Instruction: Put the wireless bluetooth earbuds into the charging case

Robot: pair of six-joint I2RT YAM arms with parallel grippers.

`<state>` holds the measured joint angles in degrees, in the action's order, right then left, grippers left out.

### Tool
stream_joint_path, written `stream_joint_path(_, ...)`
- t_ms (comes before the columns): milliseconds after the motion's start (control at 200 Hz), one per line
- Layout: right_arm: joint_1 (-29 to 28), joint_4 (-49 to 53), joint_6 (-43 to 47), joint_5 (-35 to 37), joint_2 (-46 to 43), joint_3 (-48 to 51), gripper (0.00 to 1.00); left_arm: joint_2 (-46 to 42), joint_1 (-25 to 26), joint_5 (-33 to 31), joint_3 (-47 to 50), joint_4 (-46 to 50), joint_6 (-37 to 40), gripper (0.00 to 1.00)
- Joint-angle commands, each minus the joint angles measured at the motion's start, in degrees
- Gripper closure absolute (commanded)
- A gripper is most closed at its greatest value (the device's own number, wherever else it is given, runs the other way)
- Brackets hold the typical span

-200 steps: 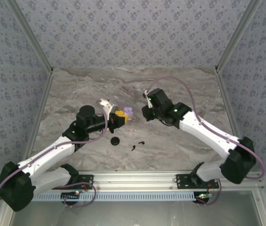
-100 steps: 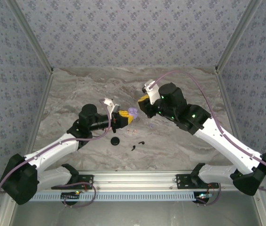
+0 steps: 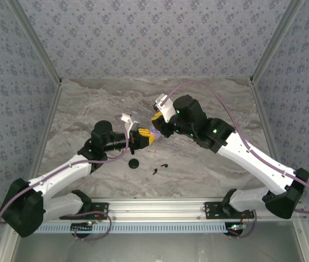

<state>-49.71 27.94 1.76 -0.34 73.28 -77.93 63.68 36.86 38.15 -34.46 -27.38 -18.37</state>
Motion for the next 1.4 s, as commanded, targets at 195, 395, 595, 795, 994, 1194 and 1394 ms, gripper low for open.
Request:
stream_joint_path(195,-0.47,1.04,1.65,-2.29,-0.66,1.83,0.82,-1.89,0.05,1.62,-2.14,-3.28,-0.11,1.00)
stream_joint_path(395,-0.49,0.95,1.67,-2.00,-0.50,2.62,0.82,-2.33,0.04,1.23,-2.02,-3.05,-0.09,1.00)
stream_joint_path(595,-0.56,1.22,1.50,-2.52,-0.59,3.44,0.82,-2.77,0.01,1.16,-2.02,-2.74,-0.09,1.00)
stream_joint_path(795,-0.57,1.21,1.56,-2.34,-0.85,3.88,0.82,-3.38,0.04,0.72,-1.62,-2.37,0.07,1.00)
stream_joint_path(994,-0.69,1.05,1.50,-3.33,-0.88,4.19,0.82,-3.72,0.00,0.54,-1.40,-2.35,0.09,1.00)
stream_joint_path(1194,-0.66,1.32,1.61,-3.03,-1.59,4.61,0.82,-4.09,0.05,0.44,-1.31,-2.24,0.09,1.00)
stream_joint_path(1394,-0.61,1.03,1.49,-2.96,-2.87,5.15,0.82,-4.13,0.01,0.36,-1.18,-2.11,0.35,1.00)
